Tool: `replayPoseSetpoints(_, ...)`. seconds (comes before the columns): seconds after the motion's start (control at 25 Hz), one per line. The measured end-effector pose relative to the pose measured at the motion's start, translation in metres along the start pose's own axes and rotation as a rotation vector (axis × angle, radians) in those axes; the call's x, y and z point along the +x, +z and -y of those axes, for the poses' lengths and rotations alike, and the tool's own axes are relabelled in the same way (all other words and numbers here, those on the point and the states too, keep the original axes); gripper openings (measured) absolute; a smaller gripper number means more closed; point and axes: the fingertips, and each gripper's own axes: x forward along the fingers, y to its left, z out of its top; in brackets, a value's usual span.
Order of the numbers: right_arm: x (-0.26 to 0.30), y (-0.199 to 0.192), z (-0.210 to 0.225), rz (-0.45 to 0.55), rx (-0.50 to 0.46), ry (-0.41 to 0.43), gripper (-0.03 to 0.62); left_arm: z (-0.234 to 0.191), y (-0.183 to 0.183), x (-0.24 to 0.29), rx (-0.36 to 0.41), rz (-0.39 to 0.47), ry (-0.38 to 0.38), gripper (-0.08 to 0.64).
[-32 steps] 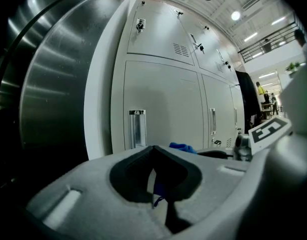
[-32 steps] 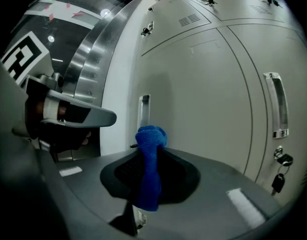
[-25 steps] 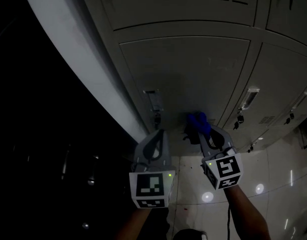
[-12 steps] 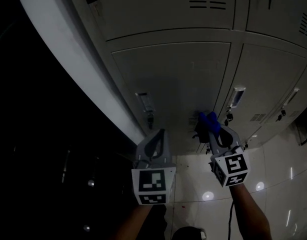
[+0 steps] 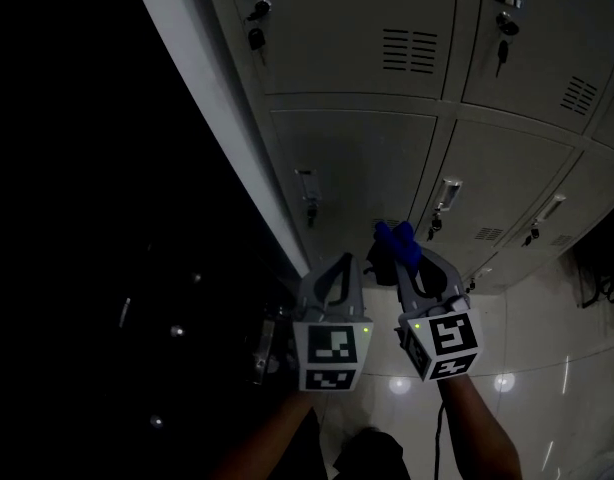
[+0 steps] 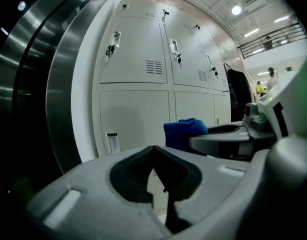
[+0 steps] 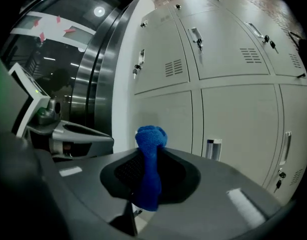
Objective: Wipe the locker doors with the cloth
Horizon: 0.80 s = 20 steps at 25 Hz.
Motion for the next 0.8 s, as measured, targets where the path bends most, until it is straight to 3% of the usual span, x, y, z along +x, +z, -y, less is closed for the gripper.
replayPoseSetpoints(0.24, -0.046, 0.047, -0.023, 0.014, 0.003, 0.064, 0.058, 0.024, 0.040, -0.042, -0.029, 0.019, 0.047, 0.003)
replayPoseSetpoints(0.44, -0.070, 0.044, -0.041, 0.026, 0.010, 0.109, 0.057, 0.043, 0.032, -0.070, -0.033, 0.023, 0.083, 0.003)
replayPoseSetpoints(0.64, -0.107, 0.109, -0.059, 0.031, 0.014, 0.125, 0.057, 0.046, 0.095, -0.119, -0.039, 0.033, 0.113, 0.003)
replayPoseSetpoints(0.8, -0.123, 0.117, -0.067, 0.027, 0.005, 0.133, 0.057, 0.053, 0.106, -0.139, -0.033, 0.045, 0.122, 0.003)
